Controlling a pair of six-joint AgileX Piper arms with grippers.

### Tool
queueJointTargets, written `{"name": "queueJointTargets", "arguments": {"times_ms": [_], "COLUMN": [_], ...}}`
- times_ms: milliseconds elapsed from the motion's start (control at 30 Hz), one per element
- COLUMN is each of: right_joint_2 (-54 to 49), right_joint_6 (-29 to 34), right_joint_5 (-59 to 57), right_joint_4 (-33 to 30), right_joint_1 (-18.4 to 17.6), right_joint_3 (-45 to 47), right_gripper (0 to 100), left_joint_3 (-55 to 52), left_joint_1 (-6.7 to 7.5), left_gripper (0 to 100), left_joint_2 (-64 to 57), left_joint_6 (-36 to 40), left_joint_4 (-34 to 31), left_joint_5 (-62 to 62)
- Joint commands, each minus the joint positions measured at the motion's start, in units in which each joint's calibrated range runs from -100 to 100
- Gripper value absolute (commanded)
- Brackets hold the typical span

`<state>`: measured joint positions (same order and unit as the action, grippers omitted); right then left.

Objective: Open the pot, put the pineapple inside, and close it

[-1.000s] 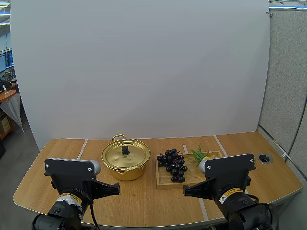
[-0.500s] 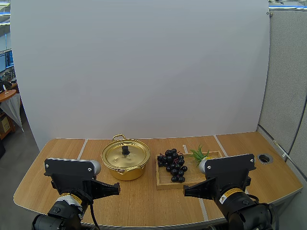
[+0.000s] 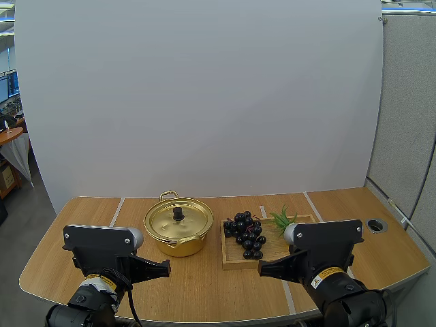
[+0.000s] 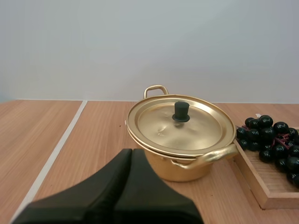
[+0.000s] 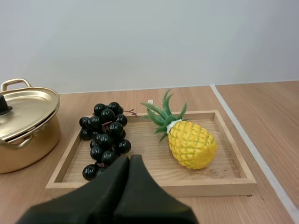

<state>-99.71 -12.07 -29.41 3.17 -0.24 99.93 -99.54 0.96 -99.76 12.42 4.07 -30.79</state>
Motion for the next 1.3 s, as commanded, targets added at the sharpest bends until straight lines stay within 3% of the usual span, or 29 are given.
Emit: {"name": "queueJointTargets", "arguments": {"times_ms": [0,167,333,700,967,1267], "right_joint_2": [-0.3,-0.3,-0.3,-0.3,0.5,17.1], "right_joint_6": [0.1,0.1,0.1,0.1,0.1,0.1], "right_joint_5": [2.0,-3.5,-16.7,-42.0,-44.8,-54.8], "right_joint_4": [-1.3,-1.3,-1.3,-1.7,-1.4,-1.5], "right_joint_1": [0.2,0.2,0.2,0.2,0.2,0.2], "right_joint_3": [-4.5,-15.2,-27.7,-49.0,-52.0,-52.0], "right_gripper": [0,0,0,0,0,0], "left_joint_3": [7.4,18.7,30.0,48.8,49.1,49.1], "left_joint_1": [-0.11,-0.11,-0.11,-0.11,-0.11,-0.11], "left_gripper": [0,0,0,0,0,0], "left_joint_2": [-0.2,-0.2,-0.2,-0.2,1.9,18.9], "left_joint_6": [0.2,-0.8,-1.5,-11.4,-12.6,-11.8], "left_joint_4": [-0.2,-0.3,-0.3,-0.4,-0.4,-0.1], "left_joint_5": [1.4,1.4,-0.6,-33.6,-36.6,-38.7]}}
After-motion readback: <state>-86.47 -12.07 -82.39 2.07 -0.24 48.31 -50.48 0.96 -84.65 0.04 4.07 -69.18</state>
